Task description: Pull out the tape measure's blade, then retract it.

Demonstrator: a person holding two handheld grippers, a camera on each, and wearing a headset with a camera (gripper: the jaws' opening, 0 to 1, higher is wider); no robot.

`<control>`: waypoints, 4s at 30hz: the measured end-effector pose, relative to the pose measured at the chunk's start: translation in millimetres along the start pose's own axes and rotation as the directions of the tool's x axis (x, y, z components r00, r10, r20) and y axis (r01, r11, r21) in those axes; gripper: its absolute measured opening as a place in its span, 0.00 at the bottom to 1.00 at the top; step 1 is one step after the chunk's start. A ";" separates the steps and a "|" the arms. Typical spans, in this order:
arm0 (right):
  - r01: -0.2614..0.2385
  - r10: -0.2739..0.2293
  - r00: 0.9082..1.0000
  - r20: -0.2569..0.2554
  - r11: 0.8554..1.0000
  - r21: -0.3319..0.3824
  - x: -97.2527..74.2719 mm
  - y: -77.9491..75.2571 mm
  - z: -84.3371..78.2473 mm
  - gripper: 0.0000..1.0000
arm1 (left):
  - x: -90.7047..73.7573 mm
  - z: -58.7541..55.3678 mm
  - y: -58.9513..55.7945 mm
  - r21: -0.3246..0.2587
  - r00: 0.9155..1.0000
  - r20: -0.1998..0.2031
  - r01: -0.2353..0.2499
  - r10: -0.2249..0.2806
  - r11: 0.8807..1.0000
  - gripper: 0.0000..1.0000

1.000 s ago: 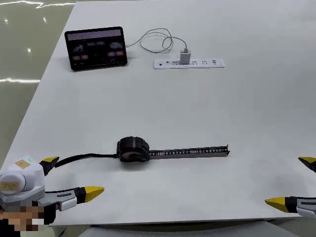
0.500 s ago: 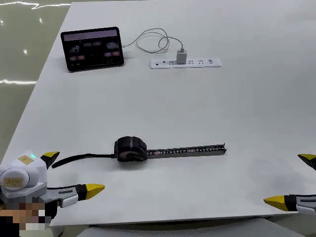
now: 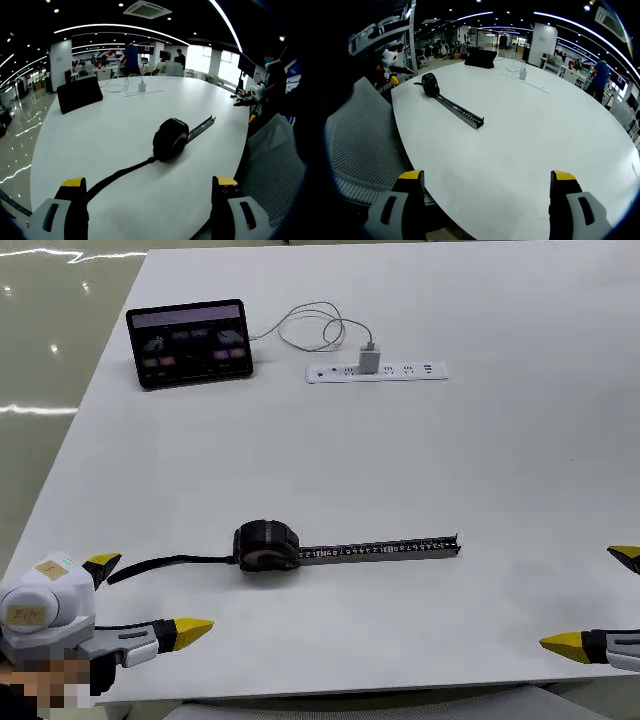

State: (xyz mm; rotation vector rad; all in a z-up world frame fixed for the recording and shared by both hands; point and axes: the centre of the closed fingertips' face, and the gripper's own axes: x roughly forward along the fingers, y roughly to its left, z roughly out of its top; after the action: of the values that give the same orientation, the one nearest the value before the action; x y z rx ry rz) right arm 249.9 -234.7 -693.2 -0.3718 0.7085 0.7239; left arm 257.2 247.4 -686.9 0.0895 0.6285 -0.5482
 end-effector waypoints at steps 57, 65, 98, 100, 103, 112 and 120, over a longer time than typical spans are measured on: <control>-0.207 0.197 0.978 -0.064 0.946 -0.250 45.9 4.4 71.8 0.95 | 100.9 65.4 -57.2 -0.221 0.961 0.058 -0.253 0.271 0.942 1.00; -0.275 0.254 0.961 -0.106 0.915 -0.295 69.8 13.0 83.0 0.94 | 114.7 57.9 -48.4 -0.209 0.945 0.107 -0.283 0.309 0.936 1.00; -0.505 0.383 0.857 -0.346 0.758 -0.412 140.2 21.0 60.6 0.20 | 128.9 40.1 -43.7 -0.225 0.949 0.095 -0.273 0.300 0.935 0.99; -0.512 0.380 0.852 -0.360 0.749 -0.421 142.9 20.4 55.6 0.20 | 128.7 40.2 -43.9 -0.226 0.949 0.095 -0.273 0.300 0.935 0.98; -0.519 0.378 0.846 -0.376 0.743 -0.423 142.6 20.8 55.6 0.19 | 129.5 39.8 -45.0 -0.230 0.951 0.094 -0.267 0.295 0.936 0.97; -0.521 0.370 0.842 -0.391 0.744 -0.418 145.8 18.4 50.0 0.15 | 129.7 40.0 -44.4 -0.248 0.951 0.096 -0.262 0.293 0.933 0.93; -0.532 0.373 0.835 -0.404 0.735 -0.421 146.4 23.4 50.9 0.12 | 130.5 40.3 -46.2 -0.272 0.954 0.094 -0.251 0.285 0.929 0.90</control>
State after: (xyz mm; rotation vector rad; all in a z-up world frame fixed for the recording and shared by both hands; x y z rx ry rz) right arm 334.8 -122.0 -761.4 -0.8340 0.8971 1.3691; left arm 342.8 138.2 -726.2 -0.1045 0.5420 -0.2018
